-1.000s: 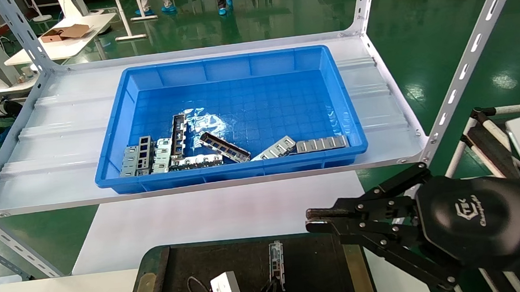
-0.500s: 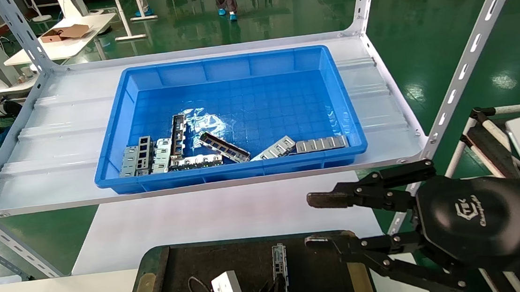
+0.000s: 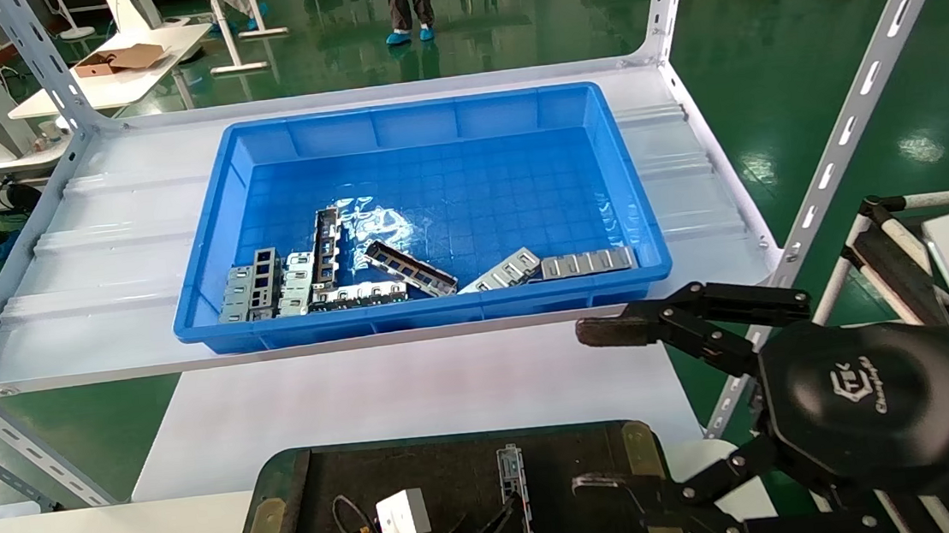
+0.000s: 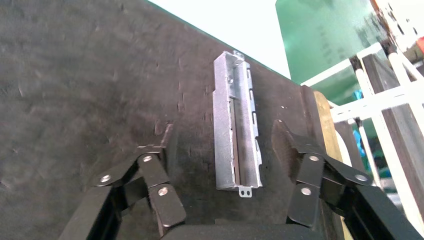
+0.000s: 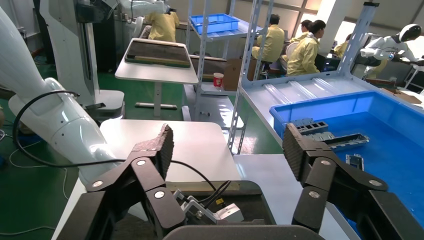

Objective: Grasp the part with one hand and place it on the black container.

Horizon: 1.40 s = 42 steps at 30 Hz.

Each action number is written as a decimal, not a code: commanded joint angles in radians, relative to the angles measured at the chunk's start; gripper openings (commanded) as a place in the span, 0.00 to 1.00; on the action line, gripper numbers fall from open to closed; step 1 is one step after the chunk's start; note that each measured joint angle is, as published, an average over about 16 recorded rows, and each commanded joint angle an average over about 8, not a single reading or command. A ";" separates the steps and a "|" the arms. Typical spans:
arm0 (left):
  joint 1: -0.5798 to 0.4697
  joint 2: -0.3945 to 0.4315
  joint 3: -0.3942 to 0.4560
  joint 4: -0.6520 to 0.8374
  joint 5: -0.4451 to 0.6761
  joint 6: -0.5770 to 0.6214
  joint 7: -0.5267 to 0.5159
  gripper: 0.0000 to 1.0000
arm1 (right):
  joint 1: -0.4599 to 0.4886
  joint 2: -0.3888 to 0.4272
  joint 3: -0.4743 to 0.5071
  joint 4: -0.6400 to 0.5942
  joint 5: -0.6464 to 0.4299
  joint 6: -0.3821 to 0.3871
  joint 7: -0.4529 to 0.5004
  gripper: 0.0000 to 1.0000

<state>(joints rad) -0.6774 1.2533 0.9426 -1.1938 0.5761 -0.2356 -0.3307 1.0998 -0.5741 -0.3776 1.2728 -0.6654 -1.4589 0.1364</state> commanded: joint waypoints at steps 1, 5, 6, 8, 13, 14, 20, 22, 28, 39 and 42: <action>0.001 -0.020 0.004 -0.018 0.009 0.018 0.008 1.00 | 0.000 0.000 0.000 0.000 0.000 0.000 0.000 1.00; -0.003 -0.066 0.008 -0.049 0.034 0.089 0.027 1.00 | 0.000 0.000 0.000 0.000 0.000 0.000 0.000 1.00; -0.004 -0.078 0.008 -0.056 0.041 0.110 0.032 1.00 | 0.000 0.000 0.000 0.000 0.000 0.000 0.000 1.00; -0.006 -0.101 0.007 -0.069 0.055 0.151 0.043 1.00 | 0.000 0.000 0.000 0.000 0.000 0.000 0.000 1.00; -0.009 -0.157 -0.008 -0.098 0.090 0.259 0.076 1.00 | 0.000 0.000 0.000 0.000 0.000 0.000 0.000 1.00; -0.008 -0.167 -0.014 -0.103 0.096 0.281 0.083 1.00 | 0.000 0.000 0.000 0.000 0.000 0.000 0.000 1.00; 0.006 -0.233 -0.060 -0.121 0.116 0.415 0.130 1.00 | 0.000 0.000 0.000 0.000 0.000 0.000 0.000 1.00; 0.011 -0.255 -0.078 -0.124 0.117 0.464 0.148 1.00 | 0.000 0.000 0.000 0.000 0.000 0.000 0.000 1.00; 0.021 -0.325 -0.136 -0.125 0.109 0.614 0.208 1.00 | 0.000 0.000 0.000 0.000 0.000 0.000 0.000 1.00; 0.050 -0.452 -0.230 -0.108 0.056 0.858 0.313 1.00 | 0.000 0.000 0.000 0.000 0.000 0.000 0.000 1.00; 0.059 -0.479 -0.250 -0.107 0.036 0.906 0.330 1.00 | 0.000 0.000 0.000 0.000 0.000 0.000 0.000 1.00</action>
<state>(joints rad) -0.6199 0.7820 0.6972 -1.3040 0.6149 0.6540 -0.0077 1.1000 -0.5739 -0.3781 1.2728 -0.6651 -1.4588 0.1362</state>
